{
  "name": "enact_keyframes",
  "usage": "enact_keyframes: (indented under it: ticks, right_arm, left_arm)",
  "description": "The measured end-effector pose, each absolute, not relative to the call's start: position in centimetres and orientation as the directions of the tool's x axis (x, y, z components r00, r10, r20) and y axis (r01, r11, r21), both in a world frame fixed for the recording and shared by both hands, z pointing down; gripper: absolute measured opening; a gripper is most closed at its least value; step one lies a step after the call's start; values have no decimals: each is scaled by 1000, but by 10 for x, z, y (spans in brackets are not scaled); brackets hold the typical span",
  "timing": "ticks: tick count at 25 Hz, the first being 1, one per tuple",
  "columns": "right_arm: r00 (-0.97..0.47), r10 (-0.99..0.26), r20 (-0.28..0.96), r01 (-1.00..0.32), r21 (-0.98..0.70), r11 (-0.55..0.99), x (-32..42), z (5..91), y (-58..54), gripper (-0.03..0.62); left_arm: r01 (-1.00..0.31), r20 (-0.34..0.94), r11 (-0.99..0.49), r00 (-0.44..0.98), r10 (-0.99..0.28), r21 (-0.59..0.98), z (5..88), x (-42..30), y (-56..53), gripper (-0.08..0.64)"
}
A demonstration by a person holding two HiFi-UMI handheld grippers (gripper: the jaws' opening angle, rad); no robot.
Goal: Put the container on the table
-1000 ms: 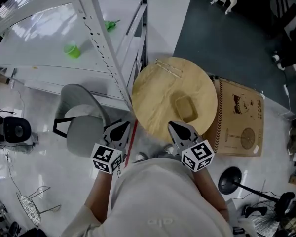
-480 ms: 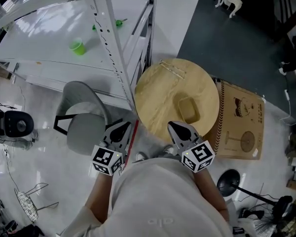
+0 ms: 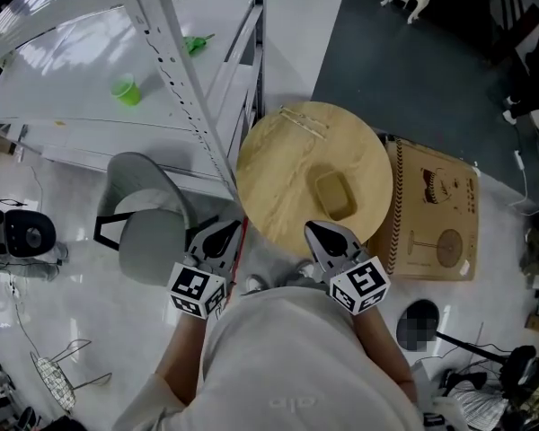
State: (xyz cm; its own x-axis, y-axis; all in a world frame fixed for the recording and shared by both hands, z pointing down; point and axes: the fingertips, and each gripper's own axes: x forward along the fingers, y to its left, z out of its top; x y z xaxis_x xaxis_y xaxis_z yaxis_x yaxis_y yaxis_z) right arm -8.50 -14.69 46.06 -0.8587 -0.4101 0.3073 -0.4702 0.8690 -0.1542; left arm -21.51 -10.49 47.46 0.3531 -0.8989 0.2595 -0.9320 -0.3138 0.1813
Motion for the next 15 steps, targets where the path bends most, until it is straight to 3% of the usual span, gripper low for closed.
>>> enact_keyframes:
  ticks: [15]
  right_arm:
    - [-838,-459,294,-519,-171,837,-49,462,-155,25]
  left_arm:
    - [-910,272,-373,411,-870,180,478,-177,-120,17]
